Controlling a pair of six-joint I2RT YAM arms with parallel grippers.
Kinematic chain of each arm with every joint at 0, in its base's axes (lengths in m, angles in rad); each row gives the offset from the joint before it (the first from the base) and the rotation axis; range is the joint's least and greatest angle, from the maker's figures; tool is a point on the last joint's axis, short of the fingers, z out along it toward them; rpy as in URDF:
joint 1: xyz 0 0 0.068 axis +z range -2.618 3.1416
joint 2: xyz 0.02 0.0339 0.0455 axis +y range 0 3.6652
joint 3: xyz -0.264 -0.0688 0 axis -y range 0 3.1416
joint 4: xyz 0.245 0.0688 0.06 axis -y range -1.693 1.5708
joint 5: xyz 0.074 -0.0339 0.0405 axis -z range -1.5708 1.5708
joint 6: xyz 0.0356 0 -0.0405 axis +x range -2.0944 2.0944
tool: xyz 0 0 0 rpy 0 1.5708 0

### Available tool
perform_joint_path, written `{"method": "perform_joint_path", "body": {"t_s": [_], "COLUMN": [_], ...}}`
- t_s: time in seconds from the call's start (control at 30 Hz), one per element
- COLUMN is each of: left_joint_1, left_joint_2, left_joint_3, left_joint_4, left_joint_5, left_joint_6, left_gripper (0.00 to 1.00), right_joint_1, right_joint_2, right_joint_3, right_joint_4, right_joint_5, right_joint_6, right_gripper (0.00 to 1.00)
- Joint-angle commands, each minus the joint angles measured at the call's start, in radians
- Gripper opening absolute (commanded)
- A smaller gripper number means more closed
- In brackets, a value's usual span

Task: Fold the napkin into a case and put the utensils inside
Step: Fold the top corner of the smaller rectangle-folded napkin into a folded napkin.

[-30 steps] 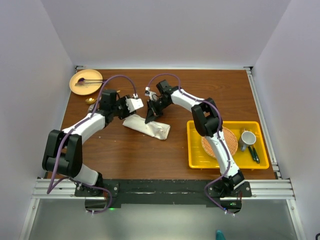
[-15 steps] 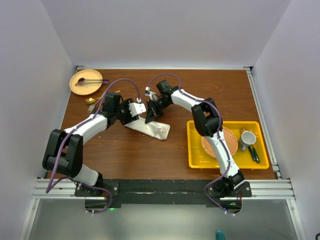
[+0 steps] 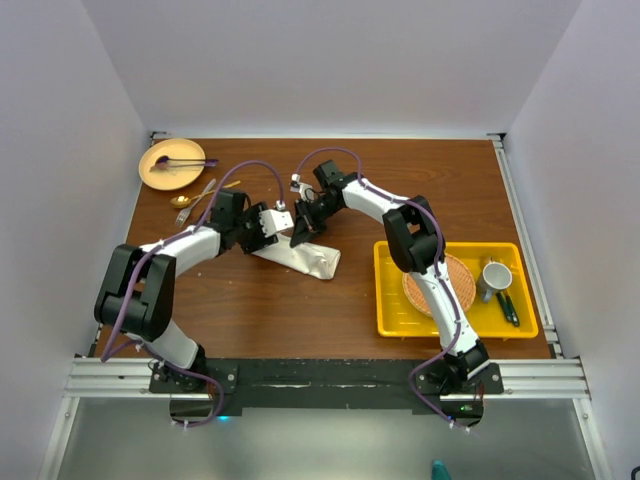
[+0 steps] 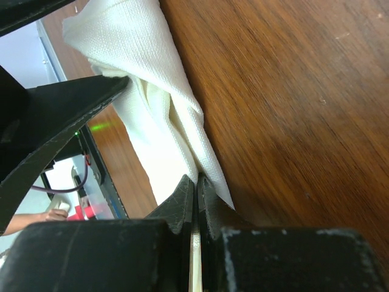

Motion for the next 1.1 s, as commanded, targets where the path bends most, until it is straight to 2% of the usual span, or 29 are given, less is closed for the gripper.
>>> {"method": "perform_joint_path", "body": {"t_s": [0.0, 0.6, 0.9, 1.07], "left_joint_1": [-0.003, 0.014, 0.025, 0.037], "left_joint_2": [-0.003, 0.023, -0.004, 0.015], "left_joint_3": [0.047, 0.096, 0.168, 0.190], "left_joint_4": [0.049, 0.011, -0.132, -0.143], "left_joint_5": [-0.007, 0.001, 0.148, 0.135], "left_joint_6": [0.014, 0.014, 0.007, -0.017], "left_gripper": [0.62, 0.61, 0.62, 0.61], "right_joint_1": [0.001, -0.002, 0.001, -0.001], "right_joint_2": [0.067, 0.075, 0.070, 0.070], "right_joint_3": [-0.012, -0.004, -0.003, -0.010], "right_joint_4": [-0.027, -0.024, -0.021, -0.019], "right_joint_5": [0.142, 0.143, 0.146, 0.146], "right_joint_6": [-0.030, -0.021, -0.018, -0.019], "right_gripper": [0.00, 0.00, 0.00, 0.00]}}
